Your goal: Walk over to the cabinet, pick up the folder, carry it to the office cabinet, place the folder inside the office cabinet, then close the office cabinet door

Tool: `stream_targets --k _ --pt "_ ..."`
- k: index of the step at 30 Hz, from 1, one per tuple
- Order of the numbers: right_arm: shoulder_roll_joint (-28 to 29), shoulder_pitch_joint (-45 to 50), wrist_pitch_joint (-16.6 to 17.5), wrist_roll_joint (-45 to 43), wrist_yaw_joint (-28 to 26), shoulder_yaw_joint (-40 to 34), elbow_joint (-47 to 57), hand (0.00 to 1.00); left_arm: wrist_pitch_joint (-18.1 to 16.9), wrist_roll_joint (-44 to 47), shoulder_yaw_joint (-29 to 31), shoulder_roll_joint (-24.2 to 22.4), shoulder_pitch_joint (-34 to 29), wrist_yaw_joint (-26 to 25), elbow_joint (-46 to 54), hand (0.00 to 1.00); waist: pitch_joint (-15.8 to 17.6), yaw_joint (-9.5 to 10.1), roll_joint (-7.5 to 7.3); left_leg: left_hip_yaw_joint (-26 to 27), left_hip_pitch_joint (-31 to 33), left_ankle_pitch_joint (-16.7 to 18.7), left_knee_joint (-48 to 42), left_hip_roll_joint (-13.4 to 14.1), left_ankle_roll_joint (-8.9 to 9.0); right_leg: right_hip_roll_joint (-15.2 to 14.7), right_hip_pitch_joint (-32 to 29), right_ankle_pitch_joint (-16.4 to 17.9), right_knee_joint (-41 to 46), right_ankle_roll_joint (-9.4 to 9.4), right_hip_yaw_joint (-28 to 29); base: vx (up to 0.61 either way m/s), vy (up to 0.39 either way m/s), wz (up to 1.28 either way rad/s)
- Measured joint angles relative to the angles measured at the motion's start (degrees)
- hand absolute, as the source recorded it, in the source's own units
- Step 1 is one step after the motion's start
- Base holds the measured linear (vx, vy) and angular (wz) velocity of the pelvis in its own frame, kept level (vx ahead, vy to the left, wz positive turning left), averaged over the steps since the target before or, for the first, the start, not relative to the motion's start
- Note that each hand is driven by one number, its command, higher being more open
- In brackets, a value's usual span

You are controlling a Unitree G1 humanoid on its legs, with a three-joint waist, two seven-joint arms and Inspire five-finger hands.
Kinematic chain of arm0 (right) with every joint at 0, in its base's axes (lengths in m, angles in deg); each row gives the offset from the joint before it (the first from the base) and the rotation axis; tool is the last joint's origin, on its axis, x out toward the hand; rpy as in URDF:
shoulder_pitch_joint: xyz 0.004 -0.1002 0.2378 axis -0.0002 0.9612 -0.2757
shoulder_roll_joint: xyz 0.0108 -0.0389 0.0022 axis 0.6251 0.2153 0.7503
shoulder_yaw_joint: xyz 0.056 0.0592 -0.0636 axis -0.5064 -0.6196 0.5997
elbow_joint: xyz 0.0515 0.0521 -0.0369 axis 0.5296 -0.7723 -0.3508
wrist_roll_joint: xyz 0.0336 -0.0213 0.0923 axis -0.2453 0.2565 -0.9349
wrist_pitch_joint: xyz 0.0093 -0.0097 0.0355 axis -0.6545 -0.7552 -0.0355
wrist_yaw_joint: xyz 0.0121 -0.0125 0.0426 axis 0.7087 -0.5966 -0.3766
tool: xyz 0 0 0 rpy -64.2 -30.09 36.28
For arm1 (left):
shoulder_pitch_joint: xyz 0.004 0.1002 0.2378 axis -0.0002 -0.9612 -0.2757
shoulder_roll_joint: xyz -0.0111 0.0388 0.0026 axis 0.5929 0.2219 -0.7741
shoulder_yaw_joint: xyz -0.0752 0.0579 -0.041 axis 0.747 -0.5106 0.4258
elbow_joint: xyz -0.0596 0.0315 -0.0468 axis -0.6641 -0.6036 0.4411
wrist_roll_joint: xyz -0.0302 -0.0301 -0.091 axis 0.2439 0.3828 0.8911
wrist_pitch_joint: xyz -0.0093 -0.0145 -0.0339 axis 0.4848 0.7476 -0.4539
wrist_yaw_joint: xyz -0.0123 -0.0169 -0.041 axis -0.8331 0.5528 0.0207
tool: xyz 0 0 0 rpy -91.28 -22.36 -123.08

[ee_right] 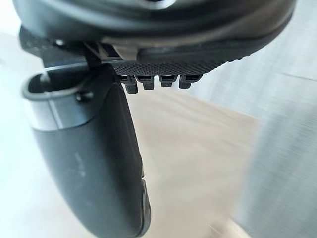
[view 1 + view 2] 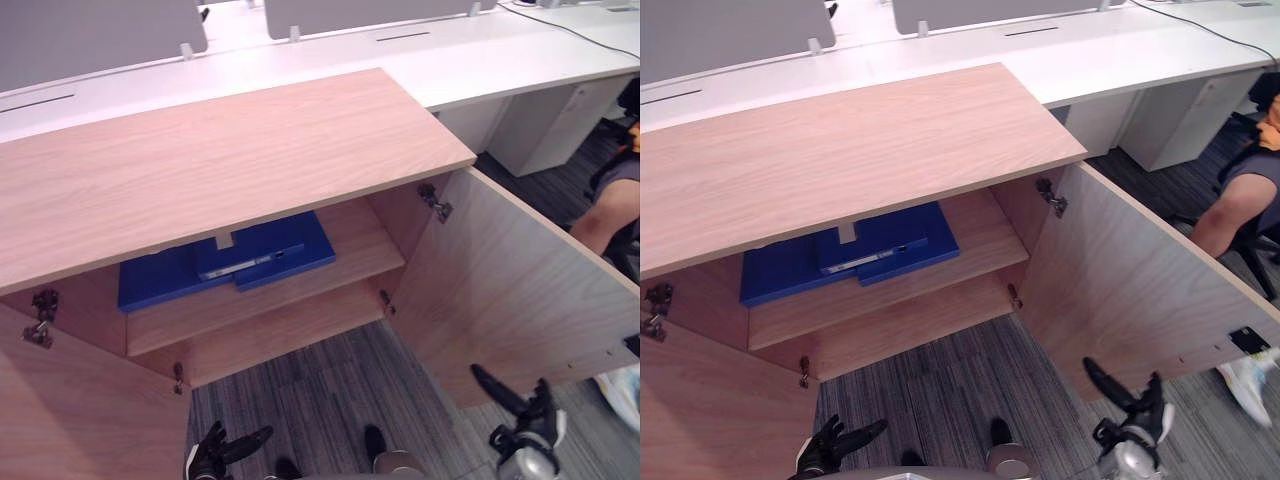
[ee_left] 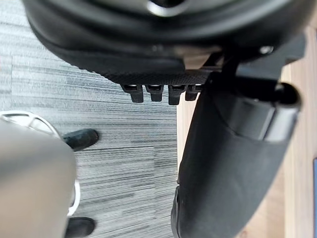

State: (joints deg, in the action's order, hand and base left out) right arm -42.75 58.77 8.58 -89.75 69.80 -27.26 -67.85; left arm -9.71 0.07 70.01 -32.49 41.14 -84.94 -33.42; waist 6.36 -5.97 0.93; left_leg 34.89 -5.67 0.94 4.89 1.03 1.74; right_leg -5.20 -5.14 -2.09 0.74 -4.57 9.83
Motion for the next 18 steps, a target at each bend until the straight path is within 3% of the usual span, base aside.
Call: stream_targets --k 2,5,8,13,18 --pt "-2.78 -1.55 -0.16 0.03 0.24 -1.37 0.08 1.00 -0.01 -0.01 -0.23 -0.07 -0.30 0.50 -0.22 1.00 -0.01 -0.50 1.36 1.31 0.10 0.84 -0.63 -0.17 0.02 0.01 -0.60 -0.15 -0.05 -0.17 1.44 0.04 -0.007 -0.37" --pt "-7.98 -4.61 -0.61 0.04 0.93 -1.64 -1.27 1.00 -0.69 -0.02 -1.34 -0.02 -0.40 1.19 -0.35 1.00 0.55 -1.33 4.17 1.43 1.30 2.77 -4.03 0.08 -1.73 0.01 -2.03 -0.92 -0.12 -1.37 4.17 0.09 -0.039 -0.51" --pt "-16.72 -10.48 -0.61 0.04 0.88 1.68 -5.30 1.00 -1.33 -0.01 -3.26 -0.57 0.02 1.52 0.09 1.00 1.74 -2.07 7.60 1.06 2.41 5.14 -6.04 -0.02 -1.97 -0.04 -3.64 -2.02 -0.95 -2.17 6.72 0.08 -0.043 -0.54" --pt "-26.43 -17.55 -0.59 0.04 -0.38 11.64 -11.23 1.00 -2.65 0.04 -6.58 -0.84 0.67 2.26 1.12 1.00 3.85 -2.96 9.33 1.90 3.49 6.82 -7.47 -0.04 -1.75 0.04 -5.25 -3.54 -2.58 -2.95 9.61 0.03 -0.059 -0.40" --pt "-30.16 -20.43 -0.60 0.05 -1.79 15.91 -12.82 1.00 -2.80 0.12 -8.98 -1.92 0.67 2.52 2.92 1.00 5.39 -3.52 9.79 2.02 4.17 6.92 -7.63 0.19 -1.62 0.18 -5.76 -4.44 -3.61 -3.06 9.65 0.01 -0.085 -0.08"
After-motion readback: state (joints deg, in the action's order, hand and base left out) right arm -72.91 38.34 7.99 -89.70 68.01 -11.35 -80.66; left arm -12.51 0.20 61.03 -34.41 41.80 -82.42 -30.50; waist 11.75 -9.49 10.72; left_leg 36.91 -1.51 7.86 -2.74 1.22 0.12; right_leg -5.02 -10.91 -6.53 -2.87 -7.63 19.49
